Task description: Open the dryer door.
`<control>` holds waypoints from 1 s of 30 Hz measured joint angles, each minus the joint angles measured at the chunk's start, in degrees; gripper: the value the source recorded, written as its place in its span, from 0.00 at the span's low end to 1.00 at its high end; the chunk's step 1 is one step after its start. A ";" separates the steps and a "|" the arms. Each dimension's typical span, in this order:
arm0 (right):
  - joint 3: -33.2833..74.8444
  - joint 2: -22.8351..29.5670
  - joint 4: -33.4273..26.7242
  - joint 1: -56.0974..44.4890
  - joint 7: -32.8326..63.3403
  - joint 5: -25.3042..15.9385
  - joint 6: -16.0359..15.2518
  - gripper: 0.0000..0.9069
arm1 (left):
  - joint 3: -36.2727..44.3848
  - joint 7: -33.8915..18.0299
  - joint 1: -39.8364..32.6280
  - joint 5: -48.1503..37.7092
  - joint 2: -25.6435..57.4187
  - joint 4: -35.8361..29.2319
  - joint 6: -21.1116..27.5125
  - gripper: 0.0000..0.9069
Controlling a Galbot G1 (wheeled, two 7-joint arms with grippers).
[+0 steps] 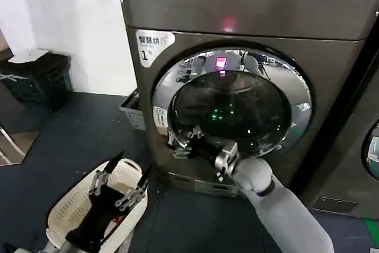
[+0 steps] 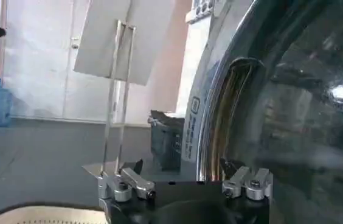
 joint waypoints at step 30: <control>-5.85 7.04 -8.69 9.39 0.22 -0.05 -0.08 1.00 | 0.66 -0.05 -0.12 2.78 -0.43 0.29 -0.57 1.00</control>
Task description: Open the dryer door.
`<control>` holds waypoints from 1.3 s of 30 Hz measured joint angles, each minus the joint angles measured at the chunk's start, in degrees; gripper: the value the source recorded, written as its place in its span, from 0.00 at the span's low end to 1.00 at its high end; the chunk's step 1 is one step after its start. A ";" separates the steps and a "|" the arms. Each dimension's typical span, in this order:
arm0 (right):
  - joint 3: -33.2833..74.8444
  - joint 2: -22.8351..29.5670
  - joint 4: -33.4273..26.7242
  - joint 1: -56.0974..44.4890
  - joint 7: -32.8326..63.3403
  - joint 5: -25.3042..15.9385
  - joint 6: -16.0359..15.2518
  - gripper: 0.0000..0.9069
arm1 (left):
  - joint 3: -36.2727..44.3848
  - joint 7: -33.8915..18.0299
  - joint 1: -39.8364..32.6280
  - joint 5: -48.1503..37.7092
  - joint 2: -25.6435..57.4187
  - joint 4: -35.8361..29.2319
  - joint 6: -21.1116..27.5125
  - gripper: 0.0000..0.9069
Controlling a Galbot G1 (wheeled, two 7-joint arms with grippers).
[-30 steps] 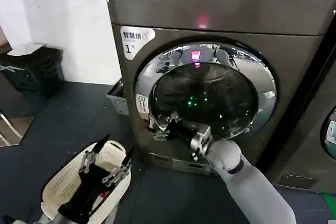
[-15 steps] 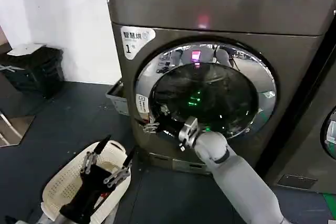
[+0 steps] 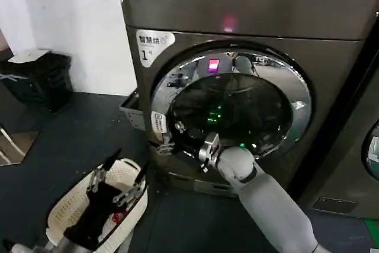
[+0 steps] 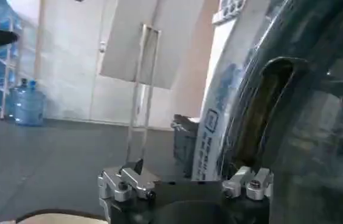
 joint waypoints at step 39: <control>4.74 -7.24 5.04 -4.89 -21.41 5.00 -0.19 1.00 | -8.25 -2.99 -9.32 -9.72 7.84 3.51 11.82 1.00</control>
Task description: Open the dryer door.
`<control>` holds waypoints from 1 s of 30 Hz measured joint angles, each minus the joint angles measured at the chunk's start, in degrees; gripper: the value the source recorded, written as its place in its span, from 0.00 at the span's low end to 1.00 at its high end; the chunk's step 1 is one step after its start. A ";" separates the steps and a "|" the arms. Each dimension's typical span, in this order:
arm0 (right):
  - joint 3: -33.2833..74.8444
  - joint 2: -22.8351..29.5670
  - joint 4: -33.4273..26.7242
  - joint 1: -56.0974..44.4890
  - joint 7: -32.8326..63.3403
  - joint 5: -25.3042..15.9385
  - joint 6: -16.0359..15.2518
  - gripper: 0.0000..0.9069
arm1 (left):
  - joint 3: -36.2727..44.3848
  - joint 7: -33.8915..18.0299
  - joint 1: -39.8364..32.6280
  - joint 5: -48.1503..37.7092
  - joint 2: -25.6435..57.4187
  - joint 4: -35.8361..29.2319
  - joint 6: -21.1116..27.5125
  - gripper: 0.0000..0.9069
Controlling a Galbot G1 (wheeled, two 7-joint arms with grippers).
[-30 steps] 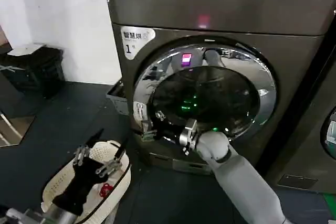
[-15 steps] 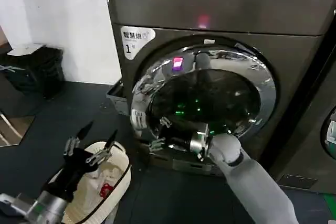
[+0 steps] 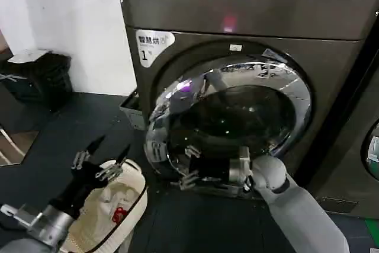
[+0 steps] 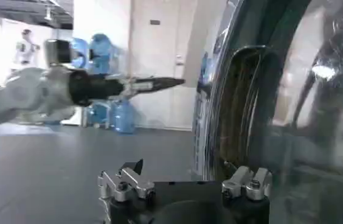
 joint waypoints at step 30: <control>9.22 -7.62 5.91 -10.87 -31.81 2.66 3.05 1.00 | -3.23 4.37 -6.98 -19.51 10.45 6.45 2.30 1.00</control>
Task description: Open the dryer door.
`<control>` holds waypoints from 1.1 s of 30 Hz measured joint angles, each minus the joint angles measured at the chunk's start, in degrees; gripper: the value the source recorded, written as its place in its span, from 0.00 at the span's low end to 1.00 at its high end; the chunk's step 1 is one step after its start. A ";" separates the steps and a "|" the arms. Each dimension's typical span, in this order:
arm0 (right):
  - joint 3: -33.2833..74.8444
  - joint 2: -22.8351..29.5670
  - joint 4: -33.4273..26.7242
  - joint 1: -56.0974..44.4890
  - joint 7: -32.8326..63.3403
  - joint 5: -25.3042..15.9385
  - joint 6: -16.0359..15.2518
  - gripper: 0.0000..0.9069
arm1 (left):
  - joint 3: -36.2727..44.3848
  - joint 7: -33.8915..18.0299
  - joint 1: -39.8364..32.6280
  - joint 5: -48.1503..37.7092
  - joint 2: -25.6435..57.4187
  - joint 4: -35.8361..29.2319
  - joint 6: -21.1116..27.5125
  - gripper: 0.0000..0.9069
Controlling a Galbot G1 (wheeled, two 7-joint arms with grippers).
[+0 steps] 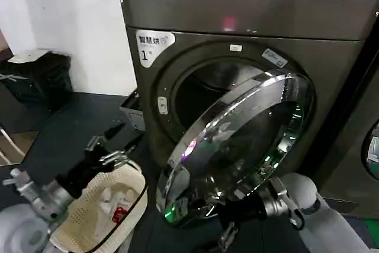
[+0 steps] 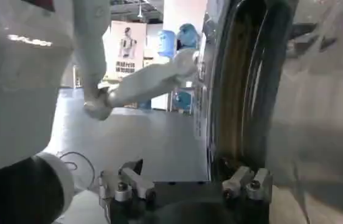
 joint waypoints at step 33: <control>18.57 -9.69 8.76 -21.69 -6.50 1.47 4.33 1.00 | 22.12 1.79 -18.25 -19.01 20.60 8.75 5.80 1.00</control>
